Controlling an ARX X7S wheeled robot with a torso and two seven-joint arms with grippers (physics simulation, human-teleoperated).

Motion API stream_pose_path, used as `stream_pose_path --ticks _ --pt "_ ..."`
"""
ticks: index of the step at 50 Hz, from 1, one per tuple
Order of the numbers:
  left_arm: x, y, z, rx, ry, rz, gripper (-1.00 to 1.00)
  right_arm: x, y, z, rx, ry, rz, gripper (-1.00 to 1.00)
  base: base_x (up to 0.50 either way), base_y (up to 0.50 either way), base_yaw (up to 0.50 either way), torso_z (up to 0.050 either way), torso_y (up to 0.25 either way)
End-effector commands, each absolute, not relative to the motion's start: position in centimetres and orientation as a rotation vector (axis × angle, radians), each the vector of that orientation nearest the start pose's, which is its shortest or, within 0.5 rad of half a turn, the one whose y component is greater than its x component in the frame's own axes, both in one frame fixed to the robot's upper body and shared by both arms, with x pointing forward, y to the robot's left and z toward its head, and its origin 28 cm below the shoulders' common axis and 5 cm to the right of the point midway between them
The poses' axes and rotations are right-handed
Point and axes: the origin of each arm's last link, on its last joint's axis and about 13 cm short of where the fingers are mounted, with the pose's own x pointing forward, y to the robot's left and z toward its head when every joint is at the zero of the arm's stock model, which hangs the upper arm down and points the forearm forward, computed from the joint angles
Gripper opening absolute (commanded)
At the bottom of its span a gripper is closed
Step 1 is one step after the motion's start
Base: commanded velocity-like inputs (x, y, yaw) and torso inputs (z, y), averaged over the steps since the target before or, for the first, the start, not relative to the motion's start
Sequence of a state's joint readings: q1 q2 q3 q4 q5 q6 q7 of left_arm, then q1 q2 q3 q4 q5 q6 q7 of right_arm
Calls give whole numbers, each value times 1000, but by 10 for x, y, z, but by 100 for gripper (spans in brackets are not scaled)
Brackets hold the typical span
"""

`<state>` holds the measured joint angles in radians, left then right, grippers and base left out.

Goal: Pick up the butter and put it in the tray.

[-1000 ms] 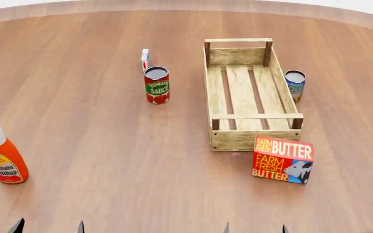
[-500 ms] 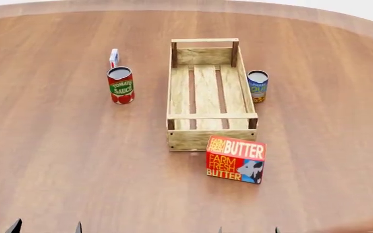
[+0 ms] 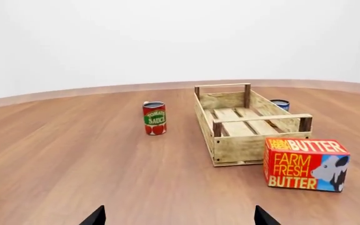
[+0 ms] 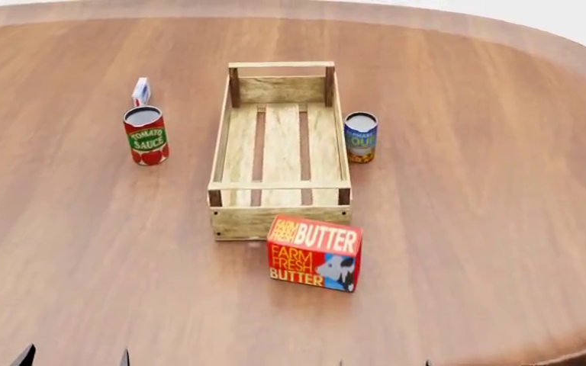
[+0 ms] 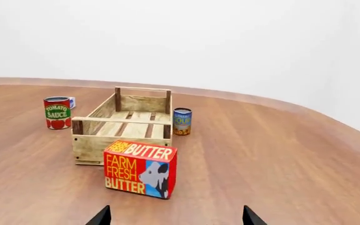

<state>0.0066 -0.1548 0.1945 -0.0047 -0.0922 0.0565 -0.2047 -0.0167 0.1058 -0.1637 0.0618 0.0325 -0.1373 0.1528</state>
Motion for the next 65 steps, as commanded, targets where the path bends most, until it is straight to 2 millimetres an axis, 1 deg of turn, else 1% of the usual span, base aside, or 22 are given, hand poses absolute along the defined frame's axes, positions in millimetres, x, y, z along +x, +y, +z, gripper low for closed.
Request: stream_pose_path --ticks 1,51,52,65 --pt "206 204 11 59 -30 11 100 201 -89 3 -85 -61 36 100 500 0 0 0 0" --pt "205 202 10 68 -28 9 100 200 -91 1 -100 -65 40 100 500 0 0 0 0" --pt "205 202 10 68 -28 8 100 201 -91 1 -106 -60 14 100 0 0 0 0 0" --pt "205 203 10 68 -29 9 100 201 -90 1 -111 -54 20 100 0 0 0 0 0"
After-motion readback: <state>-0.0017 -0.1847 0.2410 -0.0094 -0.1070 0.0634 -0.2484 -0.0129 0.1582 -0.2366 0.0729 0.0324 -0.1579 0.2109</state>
